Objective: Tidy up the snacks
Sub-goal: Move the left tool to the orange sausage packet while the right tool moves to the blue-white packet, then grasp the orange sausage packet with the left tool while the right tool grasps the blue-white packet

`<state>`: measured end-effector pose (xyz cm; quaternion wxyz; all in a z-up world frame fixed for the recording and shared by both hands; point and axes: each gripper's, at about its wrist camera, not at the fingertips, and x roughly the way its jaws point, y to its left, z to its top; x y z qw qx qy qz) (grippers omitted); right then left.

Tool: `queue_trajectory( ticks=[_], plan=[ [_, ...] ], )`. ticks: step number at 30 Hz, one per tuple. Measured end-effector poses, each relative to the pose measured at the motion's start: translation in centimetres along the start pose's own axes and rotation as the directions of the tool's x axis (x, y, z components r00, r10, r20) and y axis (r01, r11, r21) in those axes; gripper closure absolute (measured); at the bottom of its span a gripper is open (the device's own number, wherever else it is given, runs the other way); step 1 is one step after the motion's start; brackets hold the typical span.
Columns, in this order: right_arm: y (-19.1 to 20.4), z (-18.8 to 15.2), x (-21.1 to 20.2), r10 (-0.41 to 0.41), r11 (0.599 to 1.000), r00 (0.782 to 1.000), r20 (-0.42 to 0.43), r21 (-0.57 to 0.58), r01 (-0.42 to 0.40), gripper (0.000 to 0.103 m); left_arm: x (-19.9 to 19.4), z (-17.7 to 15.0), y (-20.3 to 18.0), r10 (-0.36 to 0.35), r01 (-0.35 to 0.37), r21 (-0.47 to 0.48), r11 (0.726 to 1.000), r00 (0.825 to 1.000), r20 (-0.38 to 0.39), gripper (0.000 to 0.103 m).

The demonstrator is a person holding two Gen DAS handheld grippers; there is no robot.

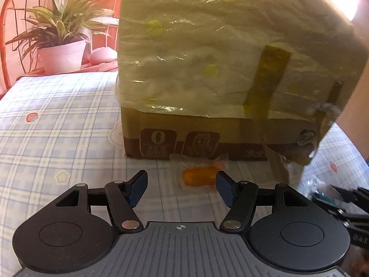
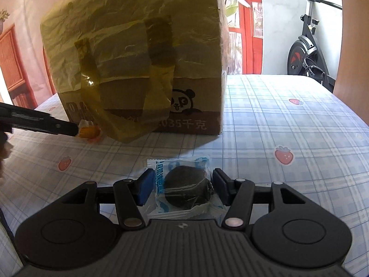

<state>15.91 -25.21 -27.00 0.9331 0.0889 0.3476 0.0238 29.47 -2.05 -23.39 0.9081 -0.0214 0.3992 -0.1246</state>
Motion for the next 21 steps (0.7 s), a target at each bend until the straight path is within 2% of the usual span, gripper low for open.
queue_trajectory(
  ticks=[9,15,17,21],
  plan=[
    [-0.2,0.0,-0.1,0.017,1.000,1.000,0.007,0.016,-0.017,0.045,1.8,0.1,-1.0,0.005,-0.005,0.028,1.000,1.000,-0.006,0.035],
    [-0.3,-0.1,-0.1,0.020,1.000,1.000,0.009,0.021,-0.020,0.045,2.4,0.0,-2.1,0.036,-0.036,0.052,0.998,0.999,0.016,0.035],
    [-0.3,-0.1,0.0,0.021,1.000,1.000,0.009,0.021,-0.021,0.045,2.4,-0.2,-2.2,0.039,-0.040,0.052,0.998,0.999,0.030,0.045],
    [-0.2,-0.1,0.0,0.022,0.999,1.000,0.010,0.025,-0.022,0.045,1.9,-1.2,-2.4,0.018,-0.020,0.057,0.998,0.999,0.044,0.045]
  ],
)
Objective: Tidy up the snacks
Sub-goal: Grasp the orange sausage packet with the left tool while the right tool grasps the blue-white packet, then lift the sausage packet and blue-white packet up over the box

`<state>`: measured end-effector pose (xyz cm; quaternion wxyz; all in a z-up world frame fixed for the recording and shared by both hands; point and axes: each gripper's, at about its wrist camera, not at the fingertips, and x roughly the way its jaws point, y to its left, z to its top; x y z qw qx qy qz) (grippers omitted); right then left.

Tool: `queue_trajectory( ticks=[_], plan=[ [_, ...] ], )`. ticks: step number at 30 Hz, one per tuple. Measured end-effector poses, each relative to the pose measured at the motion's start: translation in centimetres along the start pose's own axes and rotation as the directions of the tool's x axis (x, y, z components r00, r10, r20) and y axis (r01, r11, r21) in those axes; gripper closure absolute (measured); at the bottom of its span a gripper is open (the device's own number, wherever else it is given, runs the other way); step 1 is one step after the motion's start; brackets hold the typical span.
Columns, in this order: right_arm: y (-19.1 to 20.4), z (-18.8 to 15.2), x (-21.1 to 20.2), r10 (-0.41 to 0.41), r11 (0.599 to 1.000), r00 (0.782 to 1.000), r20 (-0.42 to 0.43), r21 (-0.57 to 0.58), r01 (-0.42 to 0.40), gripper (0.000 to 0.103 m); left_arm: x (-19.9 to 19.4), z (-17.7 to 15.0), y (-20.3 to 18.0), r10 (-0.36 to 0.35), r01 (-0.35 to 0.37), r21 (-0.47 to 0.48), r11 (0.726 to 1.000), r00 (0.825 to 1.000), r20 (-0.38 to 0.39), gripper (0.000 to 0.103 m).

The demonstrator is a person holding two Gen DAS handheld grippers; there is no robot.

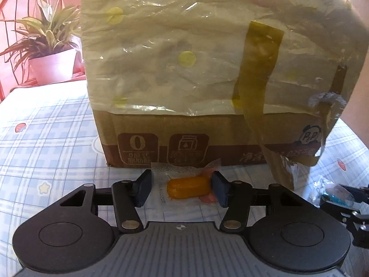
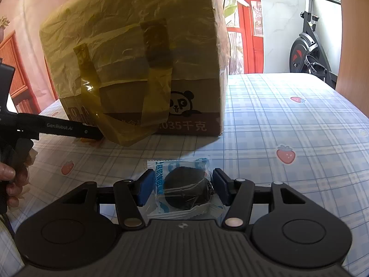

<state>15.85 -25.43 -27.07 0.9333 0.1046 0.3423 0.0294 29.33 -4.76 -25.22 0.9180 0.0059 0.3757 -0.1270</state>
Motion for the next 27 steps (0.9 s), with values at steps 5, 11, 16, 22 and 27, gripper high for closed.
queue_trajectory(
  ticks=[5,11,16,22,27],
  plan=[
    [0.0,0.0,0.0,0.001,1.000,1.000,0.001,0.001,-0.001,0.045,-1.4,-0.9,0.2,-0.013,0.013,-0.004,1.000,1.000,0.005,0.047],
    [0.0,0.0,-0.1,-0.001,1.000,1.000,0.006,0.002,0.001,0.047,-4.1,-1.8,0.2,-0.024,0.025,-0.007,1.000,0.999,0.034,0.047],
    [0.2,-0.1,-0.5,0.000,1.000,1.000,0.018,-0.009,0.000,0.052,-6.5,-2.3,0.7,-0.034,0.035,-0.014,0.999,0.998,0.059,0.047],
    [0.3,0.2,-2.4,-0.004,1.000,0.998,0.062,0.022,0.003,0.052,-9.1,-1.9,1.4,-0.046,0.048,-0.017,0.999,0.994,0.102,0.047],
    [1.0,2.0,-5.2,0.013,1.000,0.991,0.130,0.016,-0.015,0.052,-11.5,-0.1,1.5,-0.066,0.064,0.017,0.998,0.986,0.151,0.047]
  ],
)
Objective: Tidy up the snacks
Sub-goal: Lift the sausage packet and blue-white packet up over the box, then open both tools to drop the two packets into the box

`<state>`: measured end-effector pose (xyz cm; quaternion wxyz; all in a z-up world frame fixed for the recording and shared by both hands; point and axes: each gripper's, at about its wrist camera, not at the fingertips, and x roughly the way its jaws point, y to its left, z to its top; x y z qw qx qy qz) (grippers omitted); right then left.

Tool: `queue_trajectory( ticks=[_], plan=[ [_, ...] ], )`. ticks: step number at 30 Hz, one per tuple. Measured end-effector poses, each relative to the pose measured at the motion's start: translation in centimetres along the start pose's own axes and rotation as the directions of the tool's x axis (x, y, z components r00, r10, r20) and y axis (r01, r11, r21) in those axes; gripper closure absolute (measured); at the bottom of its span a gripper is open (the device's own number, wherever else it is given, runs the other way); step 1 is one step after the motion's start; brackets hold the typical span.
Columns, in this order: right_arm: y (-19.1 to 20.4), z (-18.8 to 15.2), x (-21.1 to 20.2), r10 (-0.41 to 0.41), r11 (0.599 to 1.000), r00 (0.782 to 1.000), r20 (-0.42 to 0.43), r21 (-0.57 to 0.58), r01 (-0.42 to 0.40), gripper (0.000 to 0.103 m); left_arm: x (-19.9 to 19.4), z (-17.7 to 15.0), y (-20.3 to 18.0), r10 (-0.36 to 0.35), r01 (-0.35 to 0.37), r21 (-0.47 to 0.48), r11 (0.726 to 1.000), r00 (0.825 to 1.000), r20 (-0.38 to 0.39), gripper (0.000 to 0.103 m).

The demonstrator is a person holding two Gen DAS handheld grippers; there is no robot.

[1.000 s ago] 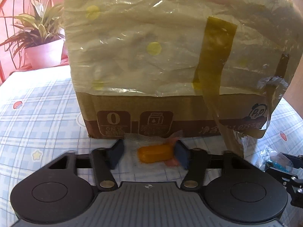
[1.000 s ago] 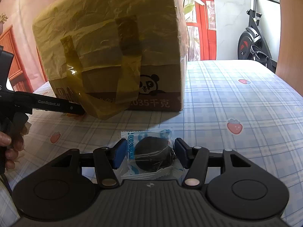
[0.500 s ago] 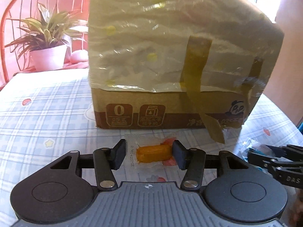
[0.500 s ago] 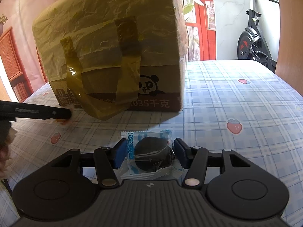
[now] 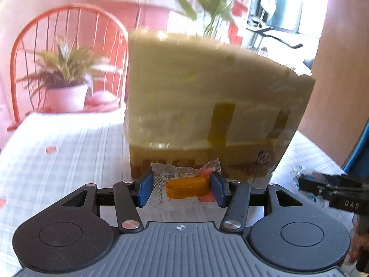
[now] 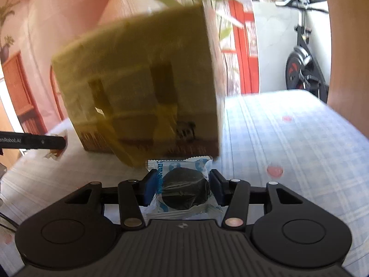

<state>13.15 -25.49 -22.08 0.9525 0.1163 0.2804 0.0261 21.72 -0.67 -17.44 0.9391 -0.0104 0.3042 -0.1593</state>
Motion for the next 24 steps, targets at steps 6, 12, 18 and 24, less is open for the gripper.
queue_trajectory(
  ticks=[6,12,18,24],
  plan=[
    [2.1,5.1,-3.1,0.059,0.997,0.990,0.130,-0.057,-0.052,0.052,-2.7,4.1,-0.4,-0.034,0.032,0.036,0.999,0.996,0.084,0.047],
    [4.4,10.4,-4.2,0.135,0.986,0.966,0.220,-0.131,-0.107,0.052,-4.5,9.5,-1.0,-0.055,0.041,0.081,0.996,0.984,0.171,0.047],
    [7.2,15.1,-2.4,0.174,0.965,0.950,0.259,-0.239,-0.112,0.052,-3.3,15.1,-1.7,-0.079,0.063,0.094,0.994,0.980,0.184,0.046],
    [9.1,18.2,2.9,0.186,0.944,0.956,0.228,-0.311,-0.109,0.052,0.6,19.1,-1.0,-0.039,0.026,0.082,0.996,0.986,0.161,0.046]
  ],
)
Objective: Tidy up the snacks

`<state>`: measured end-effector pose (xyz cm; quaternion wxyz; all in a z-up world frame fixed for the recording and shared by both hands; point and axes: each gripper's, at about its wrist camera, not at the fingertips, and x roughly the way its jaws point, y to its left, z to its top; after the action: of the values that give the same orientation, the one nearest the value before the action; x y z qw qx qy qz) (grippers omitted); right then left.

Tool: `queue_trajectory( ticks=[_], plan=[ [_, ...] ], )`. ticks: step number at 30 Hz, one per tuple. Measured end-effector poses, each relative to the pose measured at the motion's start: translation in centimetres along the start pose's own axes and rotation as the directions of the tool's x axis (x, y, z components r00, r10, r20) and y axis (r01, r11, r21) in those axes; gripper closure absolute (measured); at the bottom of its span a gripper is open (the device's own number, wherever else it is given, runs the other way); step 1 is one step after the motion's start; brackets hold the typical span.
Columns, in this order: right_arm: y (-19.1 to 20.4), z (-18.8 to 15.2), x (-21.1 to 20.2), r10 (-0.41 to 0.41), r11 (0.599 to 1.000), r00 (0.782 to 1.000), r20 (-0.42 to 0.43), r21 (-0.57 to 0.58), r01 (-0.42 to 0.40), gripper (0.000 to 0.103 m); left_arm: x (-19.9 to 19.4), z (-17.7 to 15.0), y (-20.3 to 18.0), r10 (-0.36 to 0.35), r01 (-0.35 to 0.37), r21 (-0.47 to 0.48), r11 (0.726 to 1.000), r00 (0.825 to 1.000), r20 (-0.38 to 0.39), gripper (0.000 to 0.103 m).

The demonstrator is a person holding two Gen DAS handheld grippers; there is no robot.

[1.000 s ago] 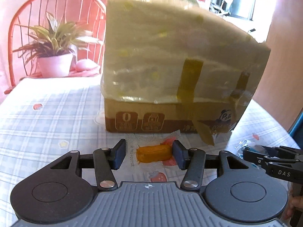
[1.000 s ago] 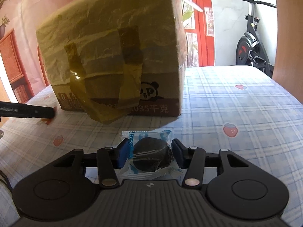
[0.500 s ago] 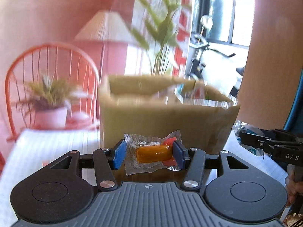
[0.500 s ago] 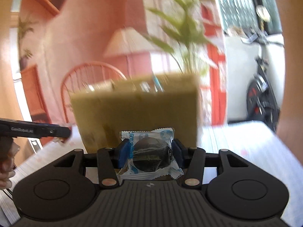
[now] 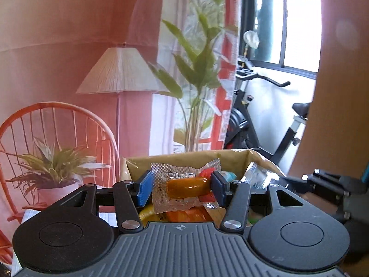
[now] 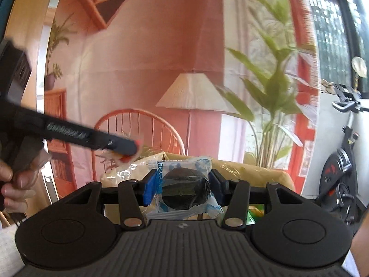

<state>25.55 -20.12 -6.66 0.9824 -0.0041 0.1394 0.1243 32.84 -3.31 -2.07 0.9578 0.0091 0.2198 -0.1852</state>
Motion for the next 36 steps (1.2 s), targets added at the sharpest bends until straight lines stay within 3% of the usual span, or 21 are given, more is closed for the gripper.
queue_trajectory(
  ticks=[6,11,15,24,29,31,34,36],
  plan=[
    [-0.3,-1.1,4.8,0.008,1.000,0.998,-0.065,-0.004,-0.009,0.052,3.7,1.1,0.7,0.027,-0.027,0.015,1.000,0.999,-0.026,0.046],
    [-0.5,-1.7,6.4,0.005,1.000,0.995,-0.102,0.010,-0.004,0.051,4.7,0.1,1.4,0.044,-0.044,0.003,0.999,0.997,-0.058,0.045],
    [-1.1,-1.8,6.2,-0.026,0.999,0.994,-0.104,0.038,0.030,0.040,4.8,-0.9,1.6,0.051,-0.050,0.018,0.999,0.994,-0.092,0.044],
    [-2.9,-1.1,2.9,-0.105,0.985,0.991,-0.089,0.131,0.116,0.040,1.9,-0.9,0.7,0.061,-0.059,0.034,0.998,0.996,-0.061,0.032],
    [-3.4,-0.3,-0.1,-0.152,0.972,0.986,-0.073,0.171,0.162,0.029,-1.1,-0.9,-0.1,0.063,-0.062,0.021,0.998,0.998,-0.007,0.016],
    [-3.2,0.2,-1.4,-0.175,0.967,0.983,-0.063,0.176,0.183,0.017,-2.5,-1.0,-0.5,0.071,-0.071,0.017,0.997,0.997,0.019,0.010],
    [-2.6,1.0,-3.4,-0.192,0.963,0.980,-0.044,0.182,0.197,0.000,-4.5,-1.3,-1.1,0.091,-0.092,0.011,0.996,0.995,0.049,0.009],
    [-2.2,1.5,-4.6,-0.198,0.962,0.980,-0.029,0.188,0.200,0.000,-5.8,-1.6,-1.5,0.097,-0.097,0.012,0.995,0.993,0.063,0.008]
  ],
)
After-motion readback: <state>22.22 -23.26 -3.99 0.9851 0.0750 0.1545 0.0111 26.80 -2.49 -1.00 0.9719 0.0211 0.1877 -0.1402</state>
